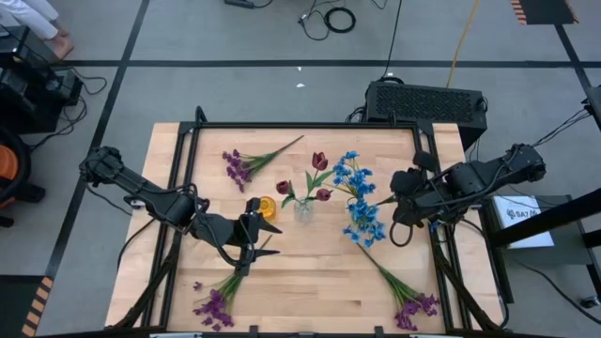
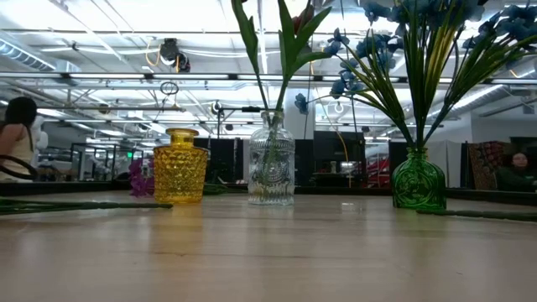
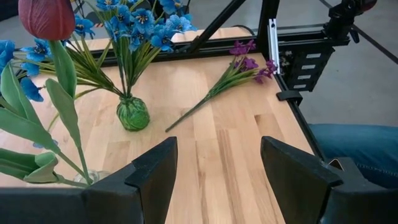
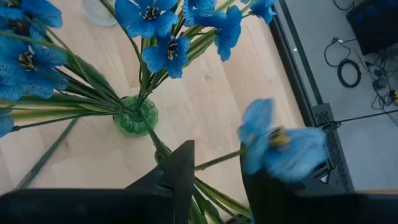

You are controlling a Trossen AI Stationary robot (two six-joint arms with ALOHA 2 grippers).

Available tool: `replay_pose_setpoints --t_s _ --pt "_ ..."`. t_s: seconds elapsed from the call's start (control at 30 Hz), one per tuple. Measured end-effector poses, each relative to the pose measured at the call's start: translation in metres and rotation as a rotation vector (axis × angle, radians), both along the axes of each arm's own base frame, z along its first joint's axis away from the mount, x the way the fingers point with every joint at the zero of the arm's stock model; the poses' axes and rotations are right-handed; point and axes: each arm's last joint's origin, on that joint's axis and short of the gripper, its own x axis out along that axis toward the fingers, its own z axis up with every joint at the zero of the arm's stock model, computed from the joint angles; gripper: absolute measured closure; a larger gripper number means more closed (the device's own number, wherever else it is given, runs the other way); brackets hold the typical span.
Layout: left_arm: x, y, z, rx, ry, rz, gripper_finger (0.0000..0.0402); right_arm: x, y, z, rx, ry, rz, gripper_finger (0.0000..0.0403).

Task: Sort flowers into vase by color
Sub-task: Put the blue flowers into the green vase

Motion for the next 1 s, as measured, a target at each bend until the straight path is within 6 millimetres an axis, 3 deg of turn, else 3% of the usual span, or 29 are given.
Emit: replay_pose_setpoints --t_s 0.1,0.3,1.0 --pt "0.000 0.000 0.000 0.000 0.000 0.000 0.0164 0.000 0.000 0.000 0.009 -0.010 -0.019 0.0307" --pt "0.000 0.000 0.000 0.000 0.000 0.000 0.0164 0.001 0.001 -0.001 0.014 -0.010 -0.030 0.0393" --pt "0.000 0.000 0.000 0.000 -0.001 0.001 0.0164 0.056 0.013 -0.002 0.020 -0.213 0.139 0.0402"
